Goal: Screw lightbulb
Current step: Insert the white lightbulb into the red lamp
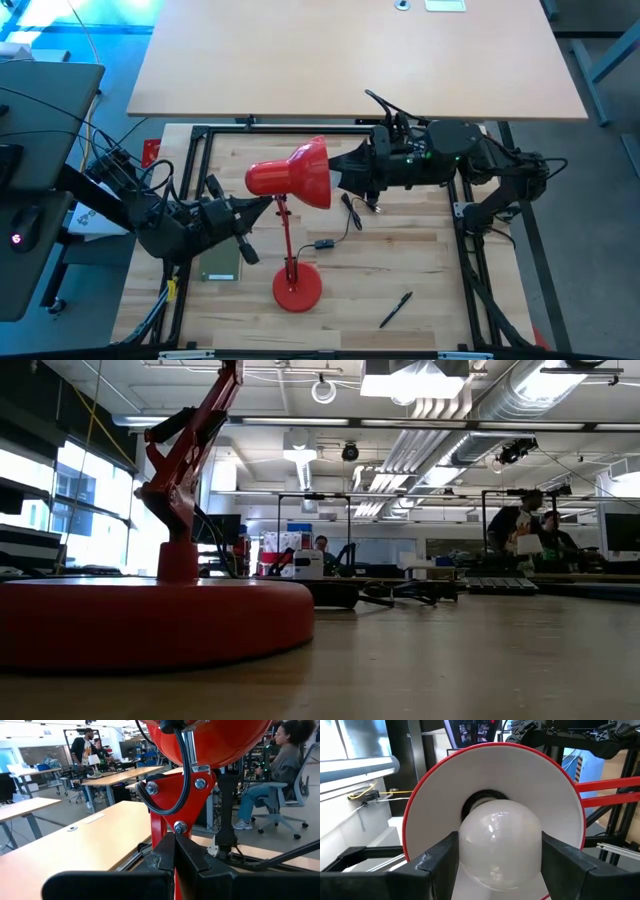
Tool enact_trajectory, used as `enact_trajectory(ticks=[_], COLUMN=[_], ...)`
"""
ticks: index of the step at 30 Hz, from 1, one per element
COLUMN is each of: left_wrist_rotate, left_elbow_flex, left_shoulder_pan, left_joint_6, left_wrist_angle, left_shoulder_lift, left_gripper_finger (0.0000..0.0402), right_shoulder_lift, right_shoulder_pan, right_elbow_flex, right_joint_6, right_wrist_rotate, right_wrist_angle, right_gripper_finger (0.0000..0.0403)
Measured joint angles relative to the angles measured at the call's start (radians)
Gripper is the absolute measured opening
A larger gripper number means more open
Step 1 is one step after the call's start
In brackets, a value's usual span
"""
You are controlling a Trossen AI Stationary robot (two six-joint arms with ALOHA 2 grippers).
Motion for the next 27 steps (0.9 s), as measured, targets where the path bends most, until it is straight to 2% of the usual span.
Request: enact_trajectory(ticks=[27], left_wrist_rotate=[0.001], left_elbow_flex=[0.0], left_shoulder_pan=[0.0], left_joint_6=[0.0], left_wrist_angle=[0.016], left_shoulder_lift=[0.0], left_gripper_finger=[0.0], right_shoulder_lift=[0.001], right_shoulder_pan=[0.0], right_elbow_flex=[-0.001], right_joint_6=[0.0], right_wrist_rotate=[-0.017], right_wrist_angle=[-0.004], right_gripper_finger=[0.023])
